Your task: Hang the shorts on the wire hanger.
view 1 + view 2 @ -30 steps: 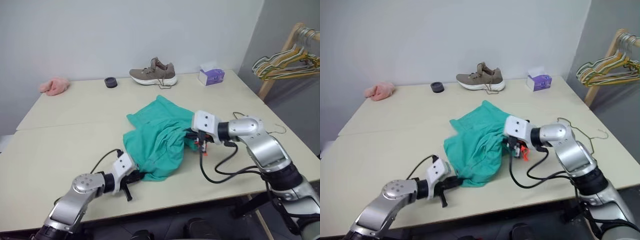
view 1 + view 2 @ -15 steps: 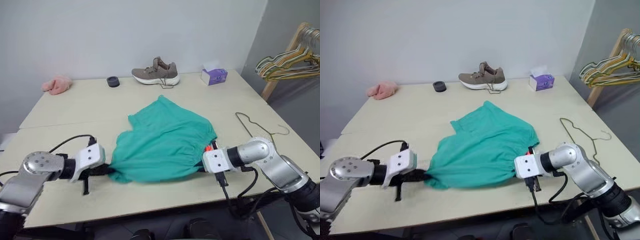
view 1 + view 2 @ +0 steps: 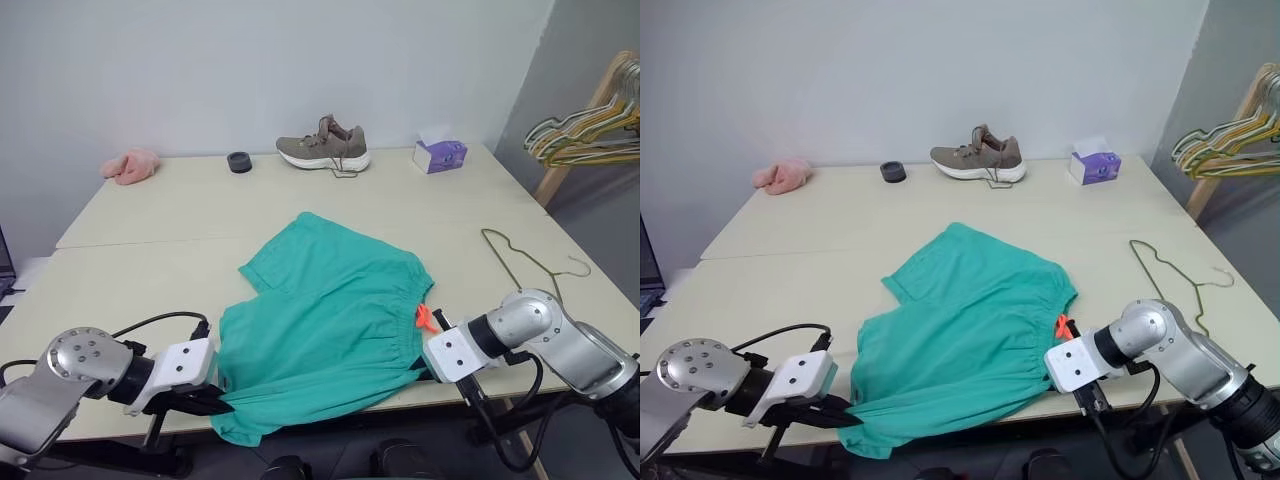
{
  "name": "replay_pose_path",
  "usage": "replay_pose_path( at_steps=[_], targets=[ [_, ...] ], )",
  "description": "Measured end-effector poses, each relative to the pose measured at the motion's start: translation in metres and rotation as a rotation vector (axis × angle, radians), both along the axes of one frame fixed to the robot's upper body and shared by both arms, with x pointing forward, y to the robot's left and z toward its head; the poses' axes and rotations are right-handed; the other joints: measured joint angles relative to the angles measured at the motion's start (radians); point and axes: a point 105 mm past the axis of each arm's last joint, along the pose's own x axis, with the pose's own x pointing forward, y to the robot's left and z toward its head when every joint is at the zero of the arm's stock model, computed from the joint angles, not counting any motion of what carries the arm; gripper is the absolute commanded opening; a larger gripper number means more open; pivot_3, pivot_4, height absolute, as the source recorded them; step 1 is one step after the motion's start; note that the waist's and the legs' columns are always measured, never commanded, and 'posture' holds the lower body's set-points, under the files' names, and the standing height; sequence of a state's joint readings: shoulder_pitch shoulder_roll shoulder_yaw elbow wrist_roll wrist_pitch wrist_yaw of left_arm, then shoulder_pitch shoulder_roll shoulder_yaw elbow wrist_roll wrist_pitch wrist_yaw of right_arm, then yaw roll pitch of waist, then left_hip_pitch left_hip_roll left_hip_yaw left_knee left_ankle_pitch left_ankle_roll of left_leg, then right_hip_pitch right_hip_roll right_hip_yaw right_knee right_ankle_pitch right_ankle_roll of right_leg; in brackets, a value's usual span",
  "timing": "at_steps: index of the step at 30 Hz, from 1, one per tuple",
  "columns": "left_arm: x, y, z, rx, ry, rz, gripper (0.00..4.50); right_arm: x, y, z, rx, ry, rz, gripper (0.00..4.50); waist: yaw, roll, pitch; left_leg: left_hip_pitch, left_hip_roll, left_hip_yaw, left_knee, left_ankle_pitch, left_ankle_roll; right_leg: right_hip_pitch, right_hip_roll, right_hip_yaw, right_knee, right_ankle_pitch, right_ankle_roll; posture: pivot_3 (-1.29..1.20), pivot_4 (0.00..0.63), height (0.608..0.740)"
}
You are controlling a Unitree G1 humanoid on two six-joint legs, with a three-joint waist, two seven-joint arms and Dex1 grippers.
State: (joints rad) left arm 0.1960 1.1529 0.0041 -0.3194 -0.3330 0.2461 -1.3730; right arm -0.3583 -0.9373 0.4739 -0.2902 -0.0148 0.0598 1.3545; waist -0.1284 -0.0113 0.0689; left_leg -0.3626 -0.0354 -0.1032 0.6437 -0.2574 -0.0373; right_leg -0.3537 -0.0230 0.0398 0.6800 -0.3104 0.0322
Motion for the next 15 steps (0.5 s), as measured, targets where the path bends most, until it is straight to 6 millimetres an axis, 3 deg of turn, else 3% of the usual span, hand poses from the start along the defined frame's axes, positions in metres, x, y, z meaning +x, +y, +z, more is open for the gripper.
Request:
replay_pose_path(
  at_steps=[5, 10, 11, 15],
  targets=[
    [-0.006, -0.007, -0.002, -0.027, 0.026, 0.007, 0.02, -0.001, -0.004, 0.000, -0.013, 0.015, 0.010, 0.00, 0.001, 0.000, 0.000, -0.001, 0.001, 0.000, -0.001, 0.000, 0.000, 0.001, 0.001, 0.000, 0.000, 0.000, 0.000, -0.14, 0.000, 0.740],
    [-0.012, -0.007, -0.007, -0.026, 0.049, 0.021, 0.02, -0.015, -0.004, -0.003, -0.003, 0.094, 0.000, 0.00, 0.009, 0.000, 0.000, -0.001, 0.002, 0.001, 0.000, 0.000, 0.000, 0.001, 0.001, 0.000, 0.000, 0.000, 0.000, -0.14, 0.000, 0.740],
    [-0.013, -0.007, -0.008, -0.026, 0.059, 0.028, 0.00, -0.018, -0.004, -0.003, -0.006, 0.108, -0.003, 0.30, 0.011, 0.000, 0.000, 0.000, 0.002, 0.001, 0.000, 0.000, 0.000, 0.001, 0.001, 0.000, 0.000, 0.000, 0.000, -0.14, 0.000, 0.740],
    [-0.013, -0.005, -0.010, -0.015, 0.080, 0.077, 1.01, -0.017, -0.011, -0.006, -0.034, 0.118, -0.023, 1.50, 0.019, 0.000, 0.000, 0.001, 0.002, 0.001, 0.001, 0.000, 0.000, 0.000, 0.001, 0.000, 0.000, 0.000, 0.000, -0.14, 0.000, 0.740]
  ],
)
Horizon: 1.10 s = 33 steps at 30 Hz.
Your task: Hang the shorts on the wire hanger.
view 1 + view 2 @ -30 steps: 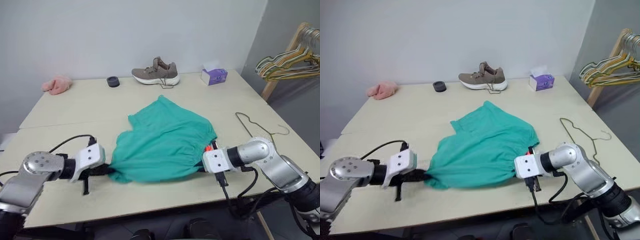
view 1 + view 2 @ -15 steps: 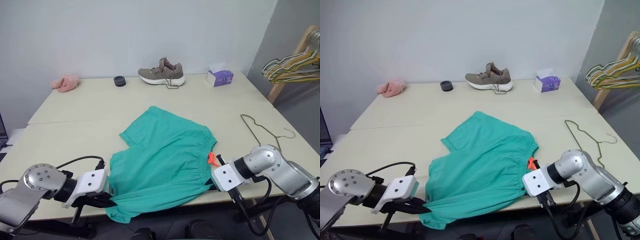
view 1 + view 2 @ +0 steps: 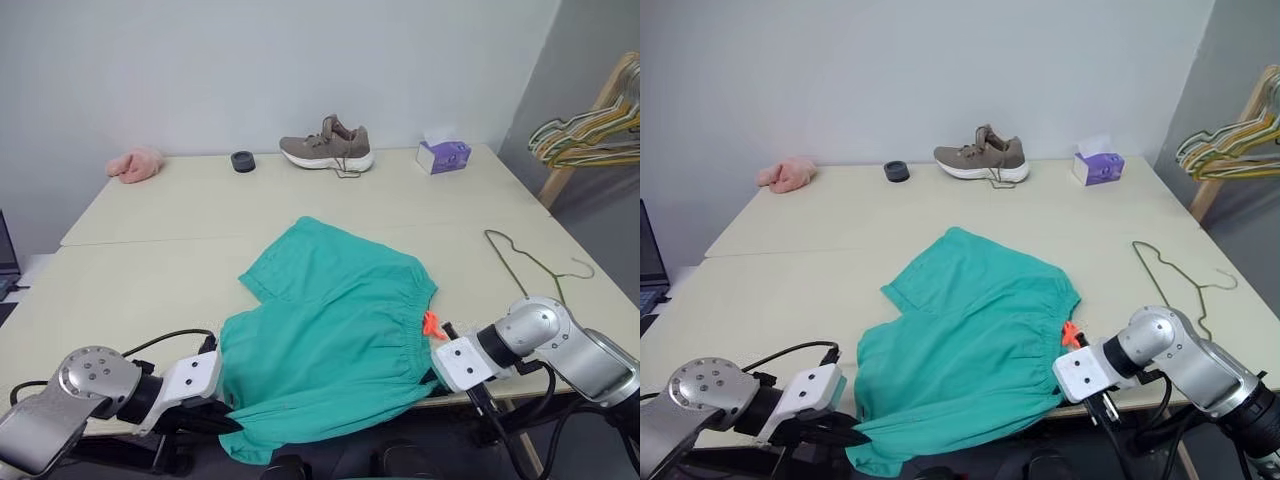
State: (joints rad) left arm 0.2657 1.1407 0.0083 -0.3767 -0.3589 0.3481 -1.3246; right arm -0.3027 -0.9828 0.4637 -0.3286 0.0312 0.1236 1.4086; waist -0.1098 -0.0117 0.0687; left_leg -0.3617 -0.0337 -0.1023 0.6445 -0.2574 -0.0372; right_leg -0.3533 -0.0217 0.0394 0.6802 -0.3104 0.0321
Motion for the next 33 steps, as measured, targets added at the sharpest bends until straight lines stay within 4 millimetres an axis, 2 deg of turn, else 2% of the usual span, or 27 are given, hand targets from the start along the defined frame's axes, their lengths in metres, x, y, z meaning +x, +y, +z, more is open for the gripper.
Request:
replay_pose_path(
  at_steps=[8, 9, 10, 14, 18, 21, 23, 26, 33],
  targets=[
    [0.005, 0.003, 0.002, -0.009, -0.011, 0.048, 3.52, 0.004, -0.008, 0.008, 0.024, 0.000, -0.045, 4.36, 0.002, 0.000, 0.000, -0.001, 0.000, 0.000, 0.000, 0.000, 0.000, 0.000, 0.000, 0.000, 0.000, 0.000, 0.000, -0.15, 0.000, 0.740],
    [0.008, 0.002, 0.003, -0.029, -0.019, 0.059, 3.79, 0.004, -0.008, 0.011, 0.049, 0.011, -0.066, 4.50, 0.003, 0.000, 0.000, -0.001, 0.000, 0.000, 0.000, 0.000, 0.000, 0.000, 0.000, 0.000, 0.000, 0.000, 0.000, -0.15, 0.000, 0.740],
    [0.011, -0.001, 0.006, -0.056, -0.029, 0.074, 4.05, 0.003, -0.009, 0.015, 0.078, 0.022, -0.099, 4.50, 0.004, 0.000, 0.000, -0.001, 0.000, 0.000, 0.000, 0.000, 0.000, 0.001, 0.000, 0.000, 0.000, 0.000, 0.000, -0.15, 0.000, 0.740],
    [0.030, -0.019, 0.025, -0.202, -0.090, 0.132, 4.05, 0.016, -0.026, 0.032, 0.215, 0.029, -0.373, 4.50, 0.018, -0.002, 0.000, -0.001, 0.000, 0.000, 0.001, 0.000, 0.000, 0.001, 0.000, 0.000, 0.000, 0.000, 0.000, -0.16, 0.000, 0.740],
    [0.052, -0.034, 0.043, -0.295, -0.171, 0.174, 4.05, 0.037, -0.052, 0.051, 0.382, -0.010, -0.688, 4.50, 0.022, -0.002, -0.001, -0.001, 0.000, 0.000, 0.001, 0.000, 0.000, 0.002, 0.001, 0.001, 0.001, 0.001, 0.000, -0.19, 0.000, 0.740],
    [0.069, -0.045, 0.056, -0.357, -0.237, 0.197, 4.05, 0.054, -0.081, 0.060, 0.505, -0.072, -0.955, 4.50, 0.019, -0.003, -0.002, -0.001, 0.000, 0.002, 0.001, 0.000, 0.000, 0.004, 0.001, 0.002, 0.001, 0.001, 0.001, -0.22, 0.000, 0.740],
    [0.084, -0.056, 0.068, -0.410, -0.287, 0.197, 4.05, 0.069, -0.107, 0.057, 0.556, -0.143, -1.199, 4.50, 0.019, -0.004, -0.003, -0.001, 0.000, 0.002, 0.002, 0.000, 0.000, 0.004, 0.001, 0.002, 0.001, 0.001, 0.001, -0.23, 0.000, 0.740],
    [0.099, -0.063, 0.078, -0.445, -0.310, 0.206, 4.47, 0.080, -0.141, 0.042, 0.516, -0.223, -1.488, 4.50, 0.004, -0.002, -0.005, -0.002, -0.001, 0.006, 0.001, 0.000, 0.000, 0.003, 0.001, 0.006, 0.001, 0.002, 0.001, -0.25, 0.000, 0.740],
    [0.110, -0.087, 0.090, -0.477, -0.337, 0.122, 4.47, 0.098, -0.180, 0.028, 0.454, -0.281, -1.745, 4.50, -0.058, -0.001, -0.005, -0.002, -0.001, 0.008, 0.001, 0.000, 0.000, 0.003, 0.001, 0.008, 0.000, 0.002, 0.002, -0.26, 0.000, 0.740]
  ],
)
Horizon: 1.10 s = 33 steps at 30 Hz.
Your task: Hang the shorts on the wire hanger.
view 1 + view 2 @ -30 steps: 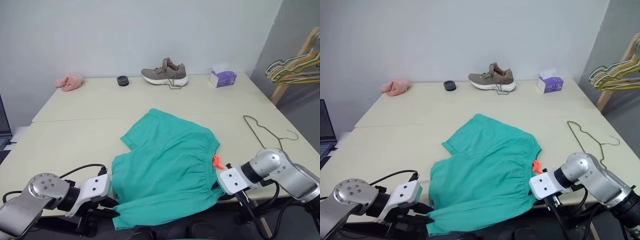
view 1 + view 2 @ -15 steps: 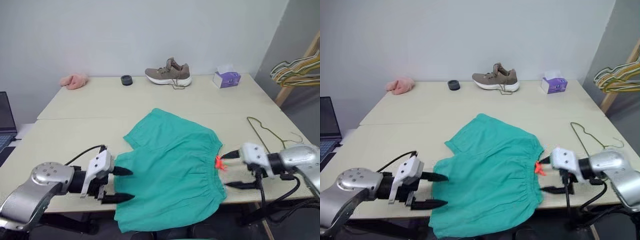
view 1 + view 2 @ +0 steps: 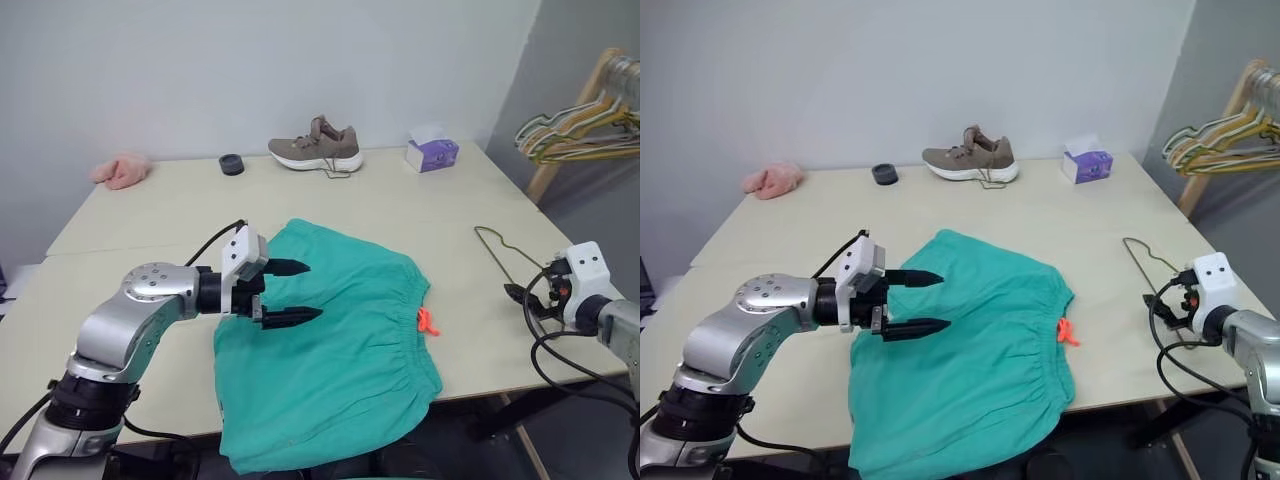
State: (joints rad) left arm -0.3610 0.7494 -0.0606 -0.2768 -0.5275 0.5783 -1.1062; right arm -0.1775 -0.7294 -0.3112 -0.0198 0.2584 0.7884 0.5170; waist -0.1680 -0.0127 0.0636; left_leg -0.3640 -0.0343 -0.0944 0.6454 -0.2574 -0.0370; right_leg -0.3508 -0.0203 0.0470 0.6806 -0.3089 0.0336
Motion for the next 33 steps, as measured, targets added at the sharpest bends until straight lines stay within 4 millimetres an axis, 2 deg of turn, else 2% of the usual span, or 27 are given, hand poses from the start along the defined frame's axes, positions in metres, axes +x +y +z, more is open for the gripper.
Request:
replay_pose_path(
  at_steps=[2, 6, 11, 14, 19, 21, 25, 28, 33],
  targets=[
    [0.000, -0.004, 0.003, 0.004, -0.018, -0.024, 4.47, 0.001, -0.011, -0.009, 0.005, 0.032, -0.057, 4.50, -0.013, 0.000, 0.000, 0.000, 0.000, 0.000, 0.000, 0.000, 0.000, 0.000, 0.000, 0.000, 0.000, 0.000, 0.000, -0.26, 0.000, 0.740],
    [0.001, -0.009, 0.009, 0.000, -0.044, -0.050, 4.47, 0.001, -0.019, -0.038, 0.020, 0.141, -0.087, 4.50, -0.035, 0.001, 0.000, 0.000, 0.000, -0.001, 0.000, 0.000, 0.000, 0.001, 0.001, 0.000, 0.000, 0.000, 0.000, -0.26, 0.000, 0.740],
    [0.001, -0.012, 0.010, 0.002, -0.049, -0.061, 4.47, 0.010, -0.016, -0.043, 0.036, 0.173, -0.045, 4.50, -0.056, 0.002, -0.002, 0.002, 0.000, -0.001, 0.001, 0.000, 0.000, 0.002, 0.001, 0.000, 0.000, 0.001, 0.001, -0.26, 0.000, 0.740],
    [0.002, -0.012, 0.010, 0.008, -0.054, -0.057, 4.50, 0.017, -0.018, -0.047, 0.084, 0.210, -0.068, 3.91, -0.062, -0.002, -0.004, 0.003, 0.001, -0.001, 0.001, 0.001, 0.001, 0.004, 0.002, 0.000, 0.000, 0.001, 0.002, -0.25, 0.000, 0.740],
    [0.003, -0.012, 0.010, 0.014, -0.061, -0.047, 4.50, 0.021, -0.030, -0.054, 0.127, 0.255, -0.139, 2.25, -0.056, -0.014, -0.012, 0.009, 0.001, -0.002, 0.001, 0.001, 0.001, 0.011, 0.002, -0.001, -0.002, 0.002, 0.003, -0.24, 0.000, 0.740],
    [0.004, -0.012, 0.010, 0.015, -0.063, -0.041, 4.50, 0.019, -0.032, -0.055, 0.127, 0.268, -0.112, 1.76, -0.053, -0.016, -0.014, 0.011, 0.001, -0.002, 0.001, 0.001, 0.001, 0.013, 0.002, -0.001, -0.003, 0.002, 0.003, -0.24, 0.000, 0.740],
    [0.004, -0.011, 0.010, 0.019, -0.067, -0.037, 4.50, 0.015, -0.029, -0.055, 0.115, 0.272, -0.024, 1.76, -0.051, -0.017, -0.014, 0.011, 0.001, -0.004, 0.000, 0.001, 0.001, 0.014, 0.002, -0.003, -0.004, 0.001, 0.002, -0.23, 0.000, 0.740],
    [0.003, -0.010, 0.009, 0.020, -0.062, -0.034, 4.50, 0.013, -0.027, -0.055, 0.102, 0.262, 0.010, 2.52, -0.052, -0.016, -0.014, 0.011, 0.002, -0.004, -0.001, 0.000, 0.001, 0.013, 0.002, -0.003, -0.004, 0.001, 0.002, -0.24, 0.000, 0.740],
    [0.002, -0.009, 0.006, 0.026, -0.056, -0.027, 4.50, 0.007, -0.019, -0.056, 0.074, 0.264, 0.084, 4.30, -0.051, -0.016, -0.014, 0.010, 0.002, -0.004, 0.000, 0.000, 0.001, 0.013, 0.002, -0.003, -0.004, 0.001, 0.002, -0.24, 0.000, 0.740]
  ],
)
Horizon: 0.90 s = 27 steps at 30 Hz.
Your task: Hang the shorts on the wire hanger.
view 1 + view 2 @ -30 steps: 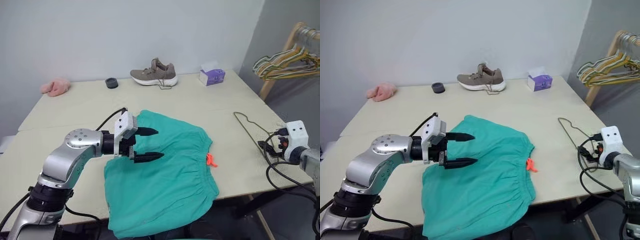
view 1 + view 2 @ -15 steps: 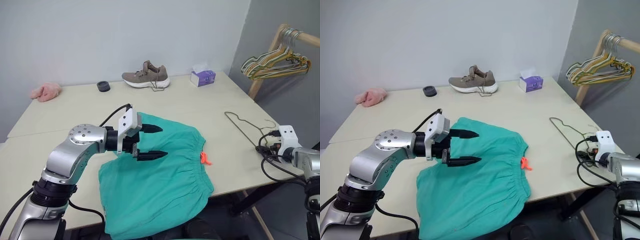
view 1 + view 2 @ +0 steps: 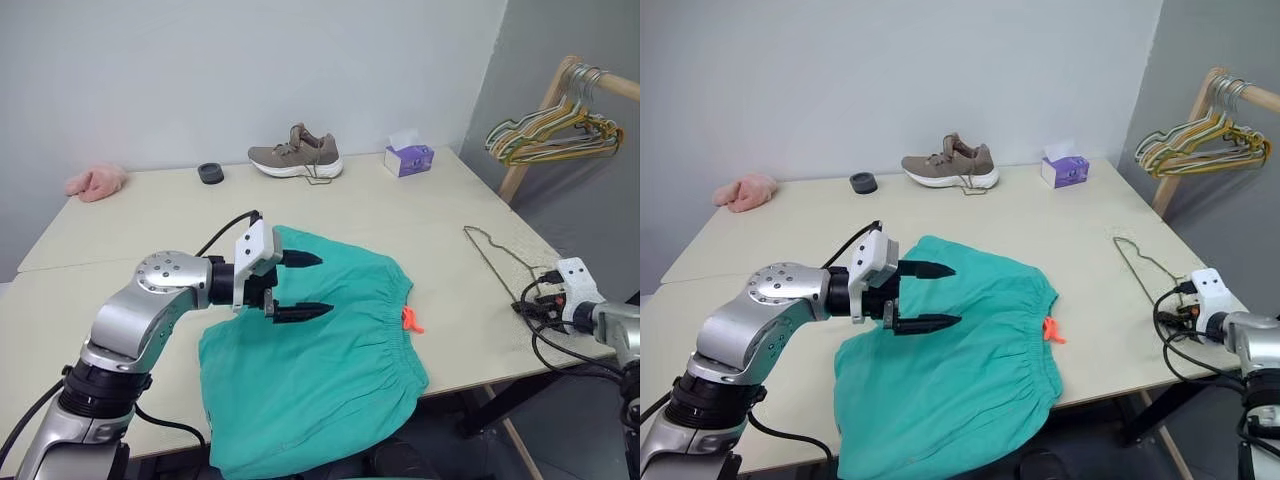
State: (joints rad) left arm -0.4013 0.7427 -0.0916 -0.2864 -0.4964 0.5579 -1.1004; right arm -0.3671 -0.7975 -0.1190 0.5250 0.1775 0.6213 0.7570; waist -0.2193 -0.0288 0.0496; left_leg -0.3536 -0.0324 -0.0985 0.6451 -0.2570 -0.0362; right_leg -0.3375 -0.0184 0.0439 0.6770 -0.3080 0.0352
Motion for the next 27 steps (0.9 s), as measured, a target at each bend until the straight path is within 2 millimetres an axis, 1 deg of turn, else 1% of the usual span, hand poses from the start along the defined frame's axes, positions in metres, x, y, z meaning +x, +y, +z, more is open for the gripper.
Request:
replay_pose_path(
  at_steps=[1, 5, 10, 13, 16, 21, 24, 27],
  targets=[
    [0.000, 0.000, 0.000, 0.000, 0.002, 0.000, 4.50, -0.001, 0.002, 0.000, 0.006, 0.004, 0.012, 4.47, 0.000, 0.000, 0.000, 0.000, 0.000, 0.000, 0.000, 0.000, 0.000, 0.000, 0.000, 0.000, 0.000, 0.000, 0.000, -0.24, 0.000, 0.740],
    [-0.002, 0.000, -0.001, 0.003, 0.003, -0.004, 4.50, -0.003, 0.006, 0.002, 0.032, 0.005, 0.023, 4.47, 0.000, 0.001, 0.000, 0.000, 0.000, 0.000, 0.000, 0.000, 0.000, 0.000, 0.000, 0.000, 0.000, 0.000, 0.000, -0.24, 0.000, 0.740],
    [-0.004, 0.000, -0.002, 0.008, 0.004, -0.007, 4.50, 0.000, 0.004, 0.005, 0.071, -0.062, -0.023, 4.47, -0.001, 0.005, 0.003, -0.001, 0.000, 0.001, 0.000, 0.000, 0.000, -0.001, 0.000, 0.001, 0.000, 0.000, 0.000, -0.24, 0.000, 0.740],
    [-0.005, 0.000, -0.003, 0.008, 0.004, -0.007, 4.50, 0.002, -0.004, 0.008, 0.061, -0.099, -0.084, 4.47, 0.000, 0.009, 0.005, -0.001, -0.001, 0.001, 0.000, 0.000, 0.000, -0.001, 0.000, 0.001, 0.000, 0.000, 0.000, -0.24, 0.000, 0.740],
    [-0.005, 0.000, -0.003, 0.008, 0.005, -0.007, 4.50, 0.001, -0.011, 0.007, 0.057, -0.112, -0.133, 4.47, 0.001, 0.009, 0.005, -0.002, -0.001, 0.001, 0.000, 0.000, 0.000, -0.003, 0.000, 0.001, 0.000, 0.000, 0.000, -0.24, 0.000, 0.740],
    [-0.005, 0.000, -0.003, 0.006, 0.005, -0.008, 4.50, 0.003, -0.018, 0.006, 0.115, -0.145, -0.212, 4.47, -0.001, 0.010, 0.005, -0.003, -0.001, 0.002, 0.000, 0.000, 0.000, -0.004, 0.000, 0.002, 0.000, 0.000, 0.000, -0.24, 0.000, 0.740],
    [-0.005, 0.000, -0.003, 0.005, 0.003, -0.008, 4.50, 0.002, -0.024, 0.006, 0.121, -0.151, -0.254, 4.47, 0.000, 0.010, 0.005, -0.004, -0.001, 0.002, 0.000, 0.000, 0.000, -0.004, 0.000, 0.002, 0.000, 0.000, 0.000, -0.24, 0.000, 0.740],
    [-0.005, -0.001, -0.003, 0.004, -0.001, -0.010, 4.50, 0.002, -0.026, 0.004, 0.053, -0.145, -0.232, 4.47, -0.001, 0.010, 0.005, -0.004, -0.001, 0.002, 0.000, 0.000, 0.000, -0.005, 0.000, 0.002, 0.000, 0.000, 0.000, -0.24, 0.000, 0.740]
  ],
)
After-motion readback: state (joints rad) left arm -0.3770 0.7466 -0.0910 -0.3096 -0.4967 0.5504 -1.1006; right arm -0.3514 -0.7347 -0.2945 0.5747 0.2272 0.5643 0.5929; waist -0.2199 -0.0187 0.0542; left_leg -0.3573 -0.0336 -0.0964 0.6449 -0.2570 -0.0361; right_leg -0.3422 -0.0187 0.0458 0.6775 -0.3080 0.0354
